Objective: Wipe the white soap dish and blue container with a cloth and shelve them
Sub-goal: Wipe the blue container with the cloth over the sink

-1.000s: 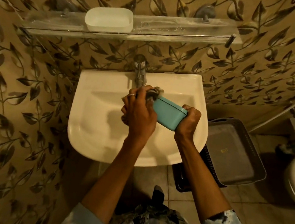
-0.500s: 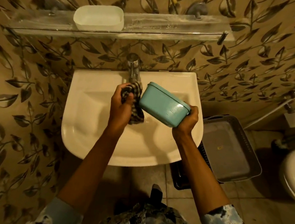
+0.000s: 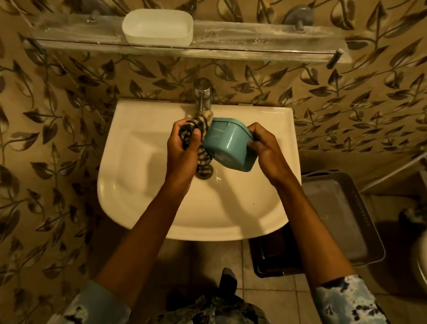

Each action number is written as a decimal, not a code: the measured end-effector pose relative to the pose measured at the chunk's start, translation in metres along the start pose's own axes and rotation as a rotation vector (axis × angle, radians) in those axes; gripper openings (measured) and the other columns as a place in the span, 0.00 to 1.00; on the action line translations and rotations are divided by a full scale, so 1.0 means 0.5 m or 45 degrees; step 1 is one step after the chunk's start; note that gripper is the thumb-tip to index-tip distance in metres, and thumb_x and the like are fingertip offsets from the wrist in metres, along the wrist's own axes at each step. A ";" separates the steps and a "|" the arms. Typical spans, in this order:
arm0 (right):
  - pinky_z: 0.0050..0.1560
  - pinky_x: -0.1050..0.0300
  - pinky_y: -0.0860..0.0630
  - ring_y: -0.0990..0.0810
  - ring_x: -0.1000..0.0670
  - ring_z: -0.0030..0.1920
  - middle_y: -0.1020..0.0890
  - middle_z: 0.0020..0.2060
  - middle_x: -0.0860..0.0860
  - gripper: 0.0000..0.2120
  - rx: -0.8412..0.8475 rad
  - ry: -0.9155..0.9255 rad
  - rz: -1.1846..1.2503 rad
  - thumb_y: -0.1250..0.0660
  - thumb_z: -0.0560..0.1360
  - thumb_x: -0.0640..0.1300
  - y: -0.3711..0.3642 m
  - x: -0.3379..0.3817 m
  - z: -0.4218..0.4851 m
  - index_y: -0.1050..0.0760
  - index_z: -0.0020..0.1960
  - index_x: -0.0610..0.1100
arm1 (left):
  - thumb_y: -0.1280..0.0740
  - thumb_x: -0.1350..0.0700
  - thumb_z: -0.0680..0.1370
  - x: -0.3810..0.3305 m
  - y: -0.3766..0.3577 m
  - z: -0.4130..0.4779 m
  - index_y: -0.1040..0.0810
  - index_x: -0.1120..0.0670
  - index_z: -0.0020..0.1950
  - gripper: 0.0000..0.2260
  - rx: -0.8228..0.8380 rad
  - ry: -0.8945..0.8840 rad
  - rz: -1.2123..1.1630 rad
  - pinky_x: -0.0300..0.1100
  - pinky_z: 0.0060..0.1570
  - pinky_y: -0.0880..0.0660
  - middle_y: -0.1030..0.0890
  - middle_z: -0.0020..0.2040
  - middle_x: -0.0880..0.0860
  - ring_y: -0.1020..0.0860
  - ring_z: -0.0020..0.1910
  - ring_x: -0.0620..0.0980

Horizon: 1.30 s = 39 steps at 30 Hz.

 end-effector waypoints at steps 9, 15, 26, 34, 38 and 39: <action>0.43 0.46 0.24 0.20 0.42 0.39 0.20 0.33 0.43 0.18 -0.888 -0.277 0.588 0.40 0.71 0.57 0.026 -0.011 -0.012 0.28 0.32 0.44 | 0.40 0.56 0.79 -0.038 -0.008 -0.038 0.28 0.52 0.59 0.09 -0.115 -0.047 -0.298 0.49 0.55 0.24 0.22 0.54 0.52 0.22 0.55 0.50; 0.37 0.48 0.25 0.23 0.46 0.33 0.25 0.26 0.49 0.21 -1.009 -0.080 0.196 0.40 0.78 0.43 0.027 0.034 -0.012 0.30 0.26 0.49 | 0.42 0.55 0.78 -0.113 -0.099 -0.122 0.31 0.45 0.61 0.13 0.069 -0.687 0.537 0.33 0.57 0.30 0.29 0.62 0.54 0.29 0.61 0.48; 0.35 0.55 0.28 0.24 0.52 0.31 0.25 0.26 0.51 0.19 -1.110 -0.140 0.344 0.43 0.77 0.42 0.030 0.045 -0.044 0.31 0.27 0.47 | 0.42 0.67 0.73 -0.084 -0.065 -0.075 0.25 0.52 0.56 0.17 -0.055 -0.576 0.610 0.53 0.60 0.27 0.26 0.60 0.55 0.29 0.62 0.54; 0.34 0.54 0.30 0.26 0.51 0.29 0.27 0.24 0.52 0.20 -1.035 -0.124 0.216 0.42 0.76 0.43 0.010 0.049 -0.058 0.33 0.26 0.49 | 0.43 0.59 0.73 -0.108 -0.126 -0.101 0.22 0.50 0.54 0.15 0.085 -0.705 0.890 0.51 0.61 0.33 0.25 0.61 0.54 0.34 0.62 0.51; 0.33 0.53 0.32 0.27 0.49 0.29 0.28 0.23 0.50 0.16 -1.085 -0.167 0.244 0.45 0.69 0.47 0.005 0.050 -0.064 0.33 0.23 0.47 | 0.40 0.66 0.73 -0.089 -0.089 -0.057 0.25 0.45 0.52 0.17 -0.008 -0.451 0.708 0.57 0.63 0.30 0.28 0.62 0.51 0.33 0.62 0.50; 0.33 0.53 0.32 0.27 0.51 0.28 0.28 0.24 0.50 0.17 -1.060 -0.117 0.323 0.44 0.71 0.46 -0.003 0.046 -0.075 0.32 0.24 0.46 | 0.40 0.63 0.73 -0.083 -0.102 -0.083 0.25 0.45 0.53 0.15 0.012 -0.473 0.731 0.56 0.65 0.31 0.28 0.63 0.52 0.34 0.65 0.52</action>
Point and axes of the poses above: each hand's wrist, its own z-axis towards the middle knuckle, its own y-axis out of the back of the hand, x = y × z, the point moved 7 cm from there along z, towards the middle knuckle
